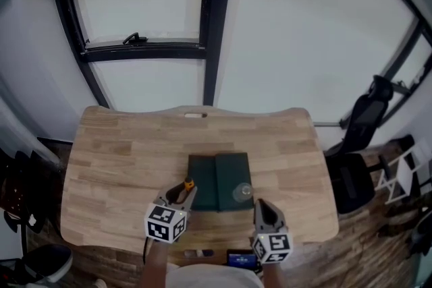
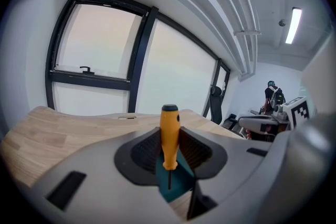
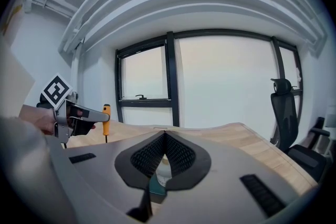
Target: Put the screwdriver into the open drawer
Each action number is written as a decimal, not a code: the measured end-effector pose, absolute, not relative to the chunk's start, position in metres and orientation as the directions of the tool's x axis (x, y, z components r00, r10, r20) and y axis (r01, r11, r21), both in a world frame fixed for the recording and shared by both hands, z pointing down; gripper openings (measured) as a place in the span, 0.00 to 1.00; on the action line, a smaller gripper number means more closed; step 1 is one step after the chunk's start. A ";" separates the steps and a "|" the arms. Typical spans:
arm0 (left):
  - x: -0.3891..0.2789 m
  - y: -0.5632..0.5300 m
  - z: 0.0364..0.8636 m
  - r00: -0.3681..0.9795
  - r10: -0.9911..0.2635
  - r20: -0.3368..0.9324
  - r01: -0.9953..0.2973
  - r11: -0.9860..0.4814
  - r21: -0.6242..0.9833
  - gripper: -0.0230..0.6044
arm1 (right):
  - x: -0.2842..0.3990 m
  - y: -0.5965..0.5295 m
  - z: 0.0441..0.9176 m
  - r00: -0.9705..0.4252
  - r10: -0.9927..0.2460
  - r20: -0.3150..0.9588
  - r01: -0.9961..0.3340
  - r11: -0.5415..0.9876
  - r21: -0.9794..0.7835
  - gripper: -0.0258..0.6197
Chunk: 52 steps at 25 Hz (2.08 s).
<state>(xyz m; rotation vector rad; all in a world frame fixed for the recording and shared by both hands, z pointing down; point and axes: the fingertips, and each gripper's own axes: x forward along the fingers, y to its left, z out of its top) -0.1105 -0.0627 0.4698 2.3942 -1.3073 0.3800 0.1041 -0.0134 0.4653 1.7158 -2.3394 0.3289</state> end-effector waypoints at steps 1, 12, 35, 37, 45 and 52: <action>-0.111 -0.063 0.470 0.528 -0.743 0.411 -0.848 -0.491 0.201 0.21 | 0.104 -0.015 0.466 -0.295 -0.905 0.306 -0.954 0.294 -0.051 0.04; -0.108 -0.076 0.467 0.521 -0.745 0.418 -0.851 -0.489 0.189 0.21 | 0.114 -0.032 0.468 -0.290 -0.909 0.298 -0.956 0.286 -0.057 0.03; -0.107 -0.085 0.493 0.519 -0.715 0.469 -0.851 -0.486 0.200 0.21 | 0.116 -0.046 0.495 -0.290 -0.890 0.351 -0.956 0.282 -0.075 0.03; -0.108 -0.086 0.497 0.519 -0.710 0.476 -0.851 -0.485 0.204 0.21 | 0.116 -0.048 0.497 -0.289 -0.890 0.353 -0.957 0.281 -0.076 0.03; -0.104 -0.088 0.509 0.529 -0.681 0.506 -0.841 -0.499 0.208 0.21 | 0.119 -0.050 0.506 -0.282 -0.884 0.372 -0.959 0.272 -0.082 0.03; -0.101 -0.086 0.520 0.536 -0.655 0.533 -0.835 -0.505 0.219 0.21 | 0.119 -0.050 0.514 -0.282 -0.877 0.390 -0.959 0.268 -0.090 0.03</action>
